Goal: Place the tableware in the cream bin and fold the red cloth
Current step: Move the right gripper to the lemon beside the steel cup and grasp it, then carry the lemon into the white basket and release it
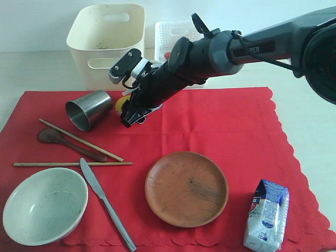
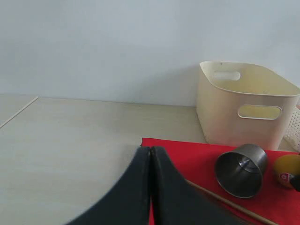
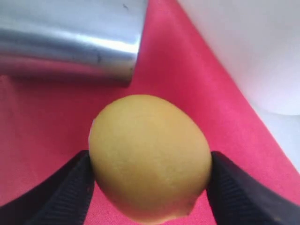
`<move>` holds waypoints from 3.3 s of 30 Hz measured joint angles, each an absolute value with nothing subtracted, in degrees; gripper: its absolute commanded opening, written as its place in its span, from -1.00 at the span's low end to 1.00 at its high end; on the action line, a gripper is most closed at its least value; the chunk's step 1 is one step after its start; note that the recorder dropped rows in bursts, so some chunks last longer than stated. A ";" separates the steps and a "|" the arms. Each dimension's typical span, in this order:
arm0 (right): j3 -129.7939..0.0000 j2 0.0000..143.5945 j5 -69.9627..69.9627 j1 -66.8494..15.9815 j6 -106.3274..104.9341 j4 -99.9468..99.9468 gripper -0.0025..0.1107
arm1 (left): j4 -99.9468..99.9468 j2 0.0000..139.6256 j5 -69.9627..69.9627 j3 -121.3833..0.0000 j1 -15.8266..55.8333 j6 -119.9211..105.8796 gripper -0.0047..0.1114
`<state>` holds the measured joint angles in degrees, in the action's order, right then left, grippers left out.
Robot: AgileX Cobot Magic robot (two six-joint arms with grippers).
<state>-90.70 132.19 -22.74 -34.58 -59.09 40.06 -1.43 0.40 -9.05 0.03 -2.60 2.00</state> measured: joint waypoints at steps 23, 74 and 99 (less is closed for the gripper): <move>-90.70 123.43 -31.73 -34.58 -58.61 38.33 -0.96 | -1.43 0.40 -9.05 0.03 -2.60 2.00 -0.90; -90.70 128.10 2.54 -21.22 -52.22 37.34 -0.96 | -1.43 0.40 -9.05 0.03 -2.60 2.00 -0.90; -90.57 133.63 15.16 -21.22 -51.01 44.80 0.26 | -1.43 0.40 -9.05 0.03 -2.60 2.00 -0.90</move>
